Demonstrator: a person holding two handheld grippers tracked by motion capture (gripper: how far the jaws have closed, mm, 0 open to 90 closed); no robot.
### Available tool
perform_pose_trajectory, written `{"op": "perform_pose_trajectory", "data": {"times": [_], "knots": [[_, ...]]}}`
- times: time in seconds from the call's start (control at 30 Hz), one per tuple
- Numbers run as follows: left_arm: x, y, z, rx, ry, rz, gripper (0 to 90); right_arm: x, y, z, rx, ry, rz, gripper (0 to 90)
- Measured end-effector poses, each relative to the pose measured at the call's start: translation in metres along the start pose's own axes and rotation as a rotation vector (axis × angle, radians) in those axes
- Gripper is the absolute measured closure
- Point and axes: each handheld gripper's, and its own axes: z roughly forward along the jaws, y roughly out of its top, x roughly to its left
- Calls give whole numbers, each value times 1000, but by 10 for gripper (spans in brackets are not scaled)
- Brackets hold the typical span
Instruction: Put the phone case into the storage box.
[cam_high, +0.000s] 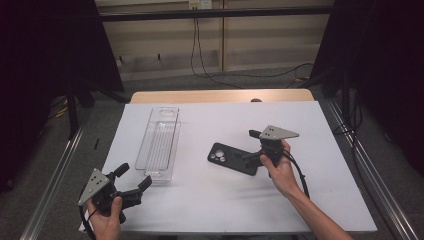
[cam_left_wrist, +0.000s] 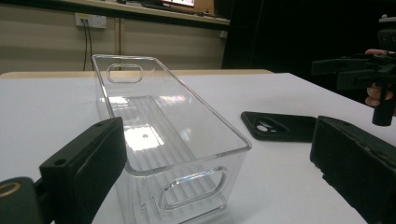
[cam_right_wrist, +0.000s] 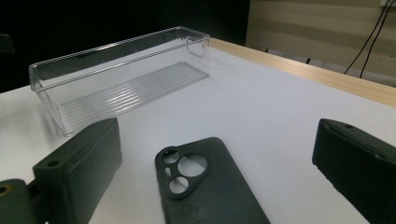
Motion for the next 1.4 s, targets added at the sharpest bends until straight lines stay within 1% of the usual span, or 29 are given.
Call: {"op": "perform_pose_trajectory", "data": {"times": [0.03, 0.07, 0.13, 0.17, 0.3, 0.33, 0.37, 0.43, 0.47, 0.5, 0.53, 0.57, 0.63, 0.7, 0.73, 0.8, 0.9, 0.93, 0.97, 1.03, 1.07, 1.1, 1.17, 1.2, 1.27, 1.3, 1.33, 1.37, 1.4], "knots": [[0, 0, 0, 0, -2, -4, 37, -1, 0, 1, -4, -3, 6, 9], [1, -1, 1, 6, 1, -4, 37, -3, 1, 5, 24, 18, 16, 11], [1, -1, 2, 11, -2, -5, 37, -4, 1, 7, 38, 24, 21, 12], [1, -1, 2, 14, -7, -2, 37, -4, 1, 7, 38, 24, 21, 12], [1, -1, 1, 8, -2, -2, 37, -5, 5, 13, 54, 25, 17, 12], [1, -1, 1, 8, -1, -3, 37, -5, 7, 16, 83, 43, 11, 19], [1, -1, 1, 9, -1, -2, 37, -5, 7, 16, 83, 43, 11, 19], [1, -1, 1, 11, -2, -2, 37, -5, 9, 18, 107, 53, 5, 19], [1, -1, 2, 9, -6, -2, 37, -5, 10, 20, 145, 65, 7, 22], [1, -1, 2, 9, -6, -2, 37, -5, 10, 20, 145, 65, 7, 22], [1, -1, 2, 9, -7, -2, 37, -5, 10, 21, 180, 82, 6, 32], [1, -1, 2, 9, -6, -1, 37, -5, 10, 21, 180, 82, 6, 32], [1, -1, 2, 10, -4, 0, 37, -6, 10, 21, 210, 86, 4, 36], [1, -1, 2, 6, -1, -4, 37, -8, 9, 21, 230, 81, 1, 37], [1, -1, 2, 7, -1, 1, 37, -8, 9, 21, 240, 83, 0, 39], [0, -1, 2, 5, -3, -5, 37, -9, 9, 22, 269, 90, -3, 44], [0, -1, 3, 11, -4, -3, 37, -8, 10, 24, 306, 98, -21, 52], [0, -1, 3, 11, -4, -3, 37, -7, 13, 26, 322, 91, -30, 55], [0, -1, 3, 10, -4, -1, 37, -7, 13, 26, 322, 91, -30, 55], [0, -1, 3, 12, -5, -1, 37, -7, 14, 28, 347, 101, -33, 60], [0, -1, 3, 11, -5, 1, 37, -7, 15, 30, 376, 110, -32, 56], [0, -1, 3, 11, -5, 1, 37, -7, 15, 30, 376, 110, -32, 56], [0, -1, 3, 12, -7, -2, 37, -8, 16, 31, 394, 111, -31, 44], [0, 0, 3, 9, -1, -1, 37, -9, 16, 32, 416, 128, -17, 37], [0, 0, 4, 9, -3, 1, 37, -10, 16, 33, 422, 133, -15, 37], [-1, 0, 4, 6, -5, 0, 37, -10, 19, 35, 440, 123, -29, 37], [-1, 0, 4, 7, -7, 1, 37, -10, 19, 35, 440, 123, -29, 37], [-1, 0, 5, 12, -8, 1, 37, -12, 20, 36, 449, 137, -39, 20], [0, 0, 5, 12, -10, 1, 37, -12, 20, 36, 449, 137, -39, 20]]}}
